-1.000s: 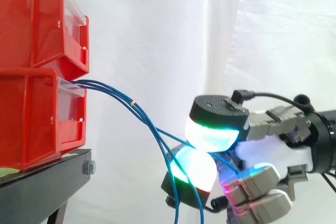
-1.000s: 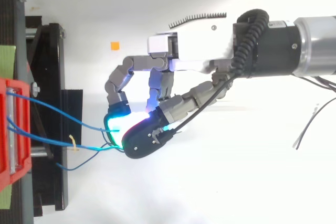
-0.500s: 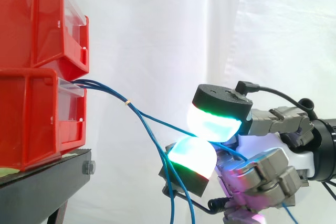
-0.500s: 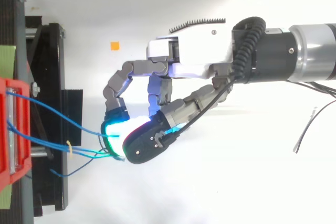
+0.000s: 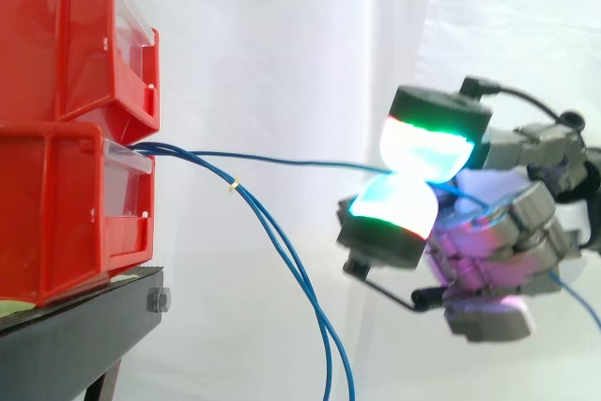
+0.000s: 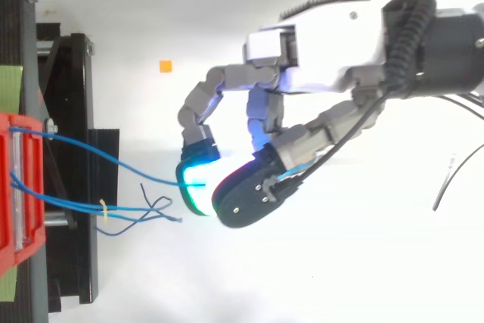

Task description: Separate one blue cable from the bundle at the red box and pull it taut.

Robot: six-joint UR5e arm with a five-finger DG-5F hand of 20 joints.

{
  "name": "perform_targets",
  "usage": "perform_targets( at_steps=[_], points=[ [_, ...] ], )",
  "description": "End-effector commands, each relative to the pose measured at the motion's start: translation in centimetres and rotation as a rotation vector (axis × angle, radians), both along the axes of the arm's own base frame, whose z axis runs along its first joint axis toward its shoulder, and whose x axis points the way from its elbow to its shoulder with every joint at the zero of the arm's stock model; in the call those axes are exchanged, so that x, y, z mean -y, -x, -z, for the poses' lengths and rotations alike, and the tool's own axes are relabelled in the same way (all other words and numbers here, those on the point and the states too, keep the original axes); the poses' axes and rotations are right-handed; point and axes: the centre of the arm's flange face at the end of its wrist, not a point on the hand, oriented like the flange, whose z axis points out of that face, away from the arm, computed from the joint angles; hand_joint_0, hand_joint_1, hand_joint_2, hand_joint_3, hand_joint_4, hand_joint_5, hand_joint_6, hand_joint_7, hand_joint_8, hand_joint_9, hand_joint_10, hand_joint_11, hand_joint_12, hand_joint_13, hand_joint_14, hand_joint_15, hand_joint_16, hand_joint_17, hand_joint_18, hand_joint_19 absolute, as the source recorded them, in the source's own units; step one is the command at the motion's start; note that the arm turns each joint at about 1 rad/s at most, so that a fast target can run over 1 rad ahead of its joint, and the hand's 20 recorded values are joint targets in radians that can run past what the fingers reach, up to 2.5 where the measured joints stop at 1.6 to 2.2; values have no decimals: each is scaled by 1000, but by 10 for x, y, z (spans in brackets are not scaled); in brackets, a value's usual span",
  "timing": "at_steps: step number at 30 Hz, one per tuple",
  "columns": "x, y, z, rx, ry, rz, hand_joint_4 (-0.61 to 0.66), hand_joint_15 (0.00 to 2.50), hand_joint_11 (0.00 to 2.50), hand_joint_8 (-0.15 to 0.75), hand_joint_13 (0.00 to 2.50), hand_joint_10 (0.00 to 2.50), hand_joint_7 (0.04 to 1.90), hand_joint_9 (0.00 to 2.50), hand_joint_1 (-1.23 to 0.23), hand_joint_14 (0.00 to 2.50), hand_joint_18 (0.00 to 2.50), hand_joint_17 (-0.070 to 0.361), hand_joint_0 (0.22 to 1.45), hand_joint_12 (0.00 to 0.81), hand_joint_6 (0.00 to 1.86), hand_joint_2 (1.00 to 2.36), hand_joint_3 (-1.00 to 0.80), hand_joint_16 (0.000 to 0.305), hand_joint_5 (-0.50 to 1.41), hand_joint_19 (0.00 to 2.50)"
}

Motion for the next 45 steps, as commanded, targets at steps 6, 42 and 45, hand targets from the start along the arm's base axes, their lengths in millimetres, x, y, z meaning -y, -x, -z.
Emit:
perform_targets(
  at_steps=[6, 42, 45],
  points=[
    [9, 20, -16, -87, 13, 14, 47, 1544, 1546, 366, 1363, 601, 1041, 1335, -756, 913, 1203, 126, 681, 395, 917, 1014, -163, 56, -157, 875],
    [1, 17, -17, -76, 19, 7, 27, 1553, 1602, 347, 1389, 520, 1020, 1331, -760, 901, 1188, 118, 696, 382, 913, 1013, -202, 52, -158, 913],
    [1, 17, -15, -77, 19, 7, 30, 1551, 1627, 355, 1401, 485, 1025, 1355, -764, 900, 1187, 117, 699, 386, 911, 1013, -209, 52, -158, 913]
  ],
)
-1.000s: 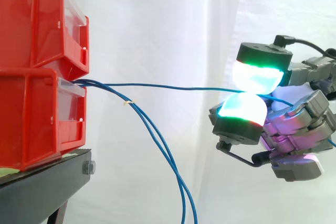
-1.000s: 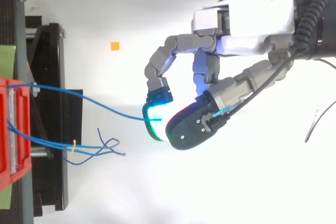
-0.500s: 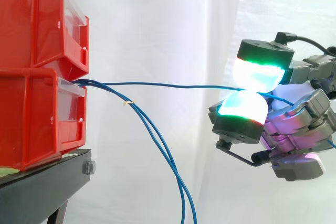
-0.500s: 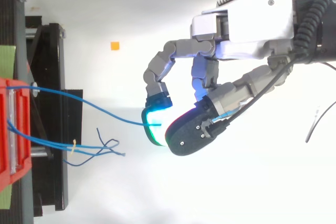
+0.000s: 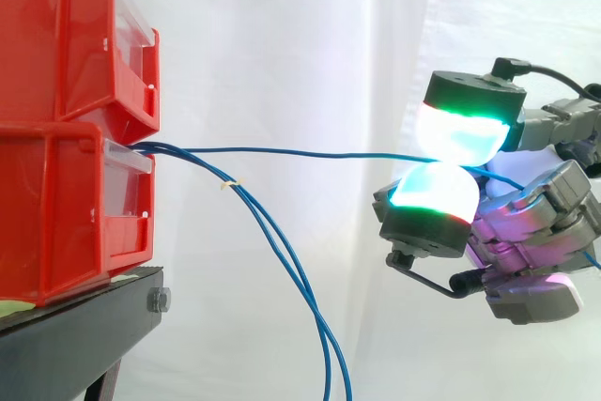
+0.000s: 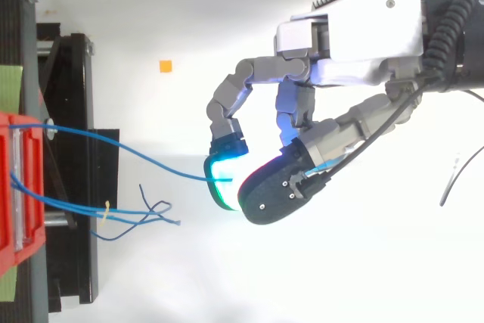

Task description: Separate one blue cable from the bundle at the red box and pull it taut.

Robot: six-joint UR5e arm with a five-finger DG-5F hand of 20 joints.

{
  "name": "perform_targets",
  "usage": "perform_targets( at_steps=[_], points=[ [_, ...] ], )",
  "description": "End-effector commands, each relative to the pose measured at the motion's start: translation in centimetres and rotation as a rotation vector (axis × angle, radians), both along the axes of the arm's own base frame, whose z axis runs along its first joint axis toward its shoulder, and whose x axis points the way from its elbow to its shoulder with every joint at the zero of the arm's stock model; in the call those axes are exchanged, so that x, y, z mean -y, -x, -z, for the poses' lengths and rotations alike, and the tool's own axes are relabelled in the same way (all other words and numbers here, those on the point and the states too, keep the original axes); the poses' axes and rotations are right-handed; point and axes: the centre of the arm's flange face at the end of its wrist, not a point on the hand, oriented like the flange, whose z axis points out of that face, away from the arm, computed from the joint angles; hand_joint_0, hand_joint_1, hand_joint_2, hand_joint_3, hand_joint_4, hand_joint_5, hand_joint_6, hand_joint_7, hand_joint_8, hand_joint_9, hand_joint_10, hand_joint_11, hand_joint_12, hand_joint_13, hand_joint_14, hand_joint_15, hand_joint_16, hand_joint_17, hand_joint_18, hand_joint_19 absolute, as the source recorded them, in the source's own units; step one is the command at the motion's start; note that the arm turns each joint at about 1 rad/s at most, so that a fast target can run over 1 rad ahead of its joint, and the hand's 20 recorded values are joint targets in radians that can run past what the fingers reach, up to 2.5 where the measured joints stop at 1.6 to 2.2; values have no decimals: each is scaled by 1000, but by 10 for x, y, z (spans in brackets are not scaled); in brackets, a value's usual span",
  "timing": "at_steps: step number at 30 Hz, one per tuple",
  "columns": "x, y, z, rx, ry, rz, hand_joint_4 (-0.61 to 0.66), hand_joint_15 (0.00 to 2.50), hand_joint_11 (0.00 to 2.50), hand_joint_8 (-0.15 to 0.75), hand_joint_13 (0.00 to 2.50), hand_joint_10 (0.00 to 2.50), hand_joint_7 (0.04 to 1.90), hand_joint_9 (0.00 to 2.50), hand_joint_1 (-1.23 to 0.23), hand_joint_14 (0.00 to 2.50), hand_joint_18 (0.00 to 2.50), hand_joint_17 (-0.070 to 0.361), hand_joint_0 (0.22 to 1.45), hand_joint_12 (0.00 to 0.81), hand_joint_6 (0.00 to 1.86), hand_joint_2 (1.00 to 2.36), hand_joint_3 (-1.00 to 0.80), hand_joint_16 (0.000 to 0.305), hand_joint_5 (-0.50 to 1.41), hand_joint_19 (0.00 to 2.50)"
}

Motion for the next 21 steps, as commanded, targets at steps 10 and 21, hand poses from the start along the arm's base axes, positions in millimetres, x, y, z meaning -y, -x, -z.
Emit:
perform_targets(
  at_steps=[10, 21],
  points=[
    [0, 0, 0, 0, 0, 0, 32, 1581, 1639, 350, 1408, 464, 1032, 1357, -768, 885, 1187, 117, 700, 388, 909, 1012, -214, 52, -158, 920],
    [0, 0, 0, 0, 0, 0, 36, 1570, 1635, 348, 1425, 418, 1060, 1375, -779, 897, 1204, 117, 704, 388, 900, 1012, -215, 52, -156, 926]
  ],
)
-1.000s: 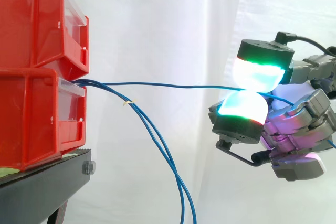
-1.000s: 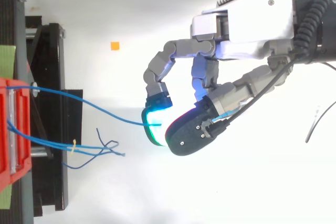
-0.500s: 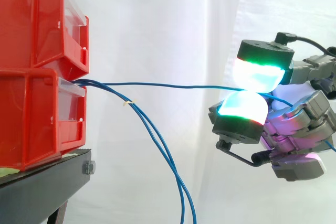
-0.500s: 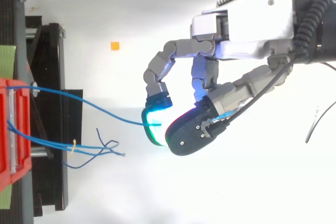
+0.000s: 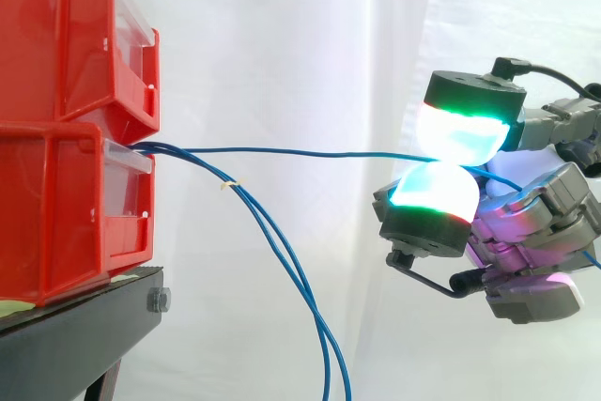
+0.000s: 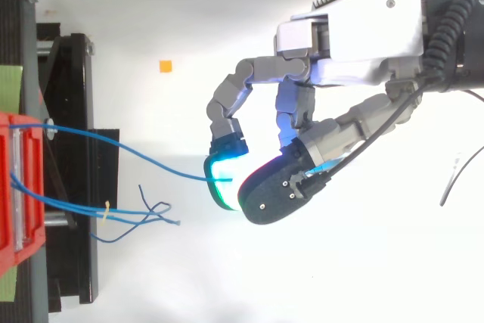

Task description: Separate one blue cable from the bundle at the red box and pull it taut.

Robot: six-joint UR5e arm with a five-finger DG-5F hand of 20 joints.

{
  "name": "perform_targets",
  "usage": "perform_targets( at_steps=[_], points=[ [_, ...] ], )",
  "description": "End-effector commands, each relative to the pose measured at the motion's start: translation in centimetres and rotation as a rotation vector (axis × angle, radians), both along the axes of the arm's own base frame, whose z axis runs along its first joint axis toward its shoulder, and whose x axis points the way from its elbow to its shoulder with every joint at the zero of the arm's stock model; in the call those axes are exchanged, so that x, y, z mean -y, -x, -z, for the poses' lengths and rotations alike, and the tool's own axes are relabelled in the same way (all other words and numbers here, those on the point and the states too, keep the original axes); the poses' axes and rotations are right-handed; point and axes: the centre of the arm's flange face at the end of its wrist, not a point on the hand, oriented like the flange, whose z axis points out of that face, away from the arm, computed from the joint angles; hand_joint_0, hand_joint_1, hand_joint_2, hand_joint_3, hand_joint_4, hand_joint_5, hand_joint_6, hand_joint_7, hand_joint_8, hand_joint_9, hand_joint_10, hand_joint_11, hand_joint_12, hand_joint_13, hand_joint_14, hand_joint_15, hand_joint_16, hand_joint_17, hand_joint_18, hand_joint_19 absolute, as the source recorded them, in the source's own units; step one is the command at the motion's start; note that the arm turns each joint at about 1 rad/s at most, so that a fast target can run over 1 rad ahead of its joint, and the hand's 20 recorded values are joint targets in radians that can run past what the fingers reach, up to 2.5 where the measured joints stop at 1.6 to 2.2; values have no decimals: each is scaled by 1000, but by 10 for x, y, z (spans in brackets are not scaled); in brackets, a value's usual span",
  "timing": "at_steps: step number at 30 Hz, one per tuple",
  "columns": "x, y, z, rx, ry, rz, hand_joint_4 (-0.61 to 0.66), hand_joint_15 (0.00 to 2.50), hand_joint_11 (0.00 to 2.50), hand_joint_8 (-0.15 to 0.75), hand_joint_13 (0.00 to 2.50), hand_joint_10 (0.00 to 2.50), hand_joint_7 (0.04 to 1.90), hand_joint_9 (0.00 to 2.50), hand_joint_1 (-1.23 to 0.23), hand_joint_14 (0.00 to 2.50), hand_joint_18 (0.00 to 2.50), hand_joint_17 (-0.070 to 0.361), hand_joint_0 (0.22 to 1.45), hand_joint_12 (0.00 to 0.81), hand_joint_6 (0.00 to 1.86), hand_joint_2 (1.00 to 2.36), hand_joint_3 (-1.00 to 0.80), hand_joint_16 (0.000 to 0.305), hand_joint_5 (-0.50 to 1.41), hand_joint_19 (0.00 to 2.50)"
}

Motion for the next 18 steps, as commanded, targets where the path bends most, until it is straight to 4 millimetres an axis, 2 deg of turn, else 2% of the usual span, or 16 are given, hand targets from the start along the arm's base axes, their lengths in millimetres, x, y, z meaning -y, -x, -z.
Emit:
perform_targets(
  at_steps=[1, 18],
  points=[
    [0, 0, 0, 0, 0, 0, 32, 1583, 1650, 345, 1426, 404, 1049, 1375, -779, 894, 1205, 117, 704, 393, 901, 1012, -210, 52, -156, 923],
    [0, 0, 0, 0, 0, 0, 36, 1558, 1630, 357, 1421, 362, 1062, 1391, -780, 917, 1200, 116, 709, 386, 896, 1013, -213, 52, -156, 937]
  ],
)
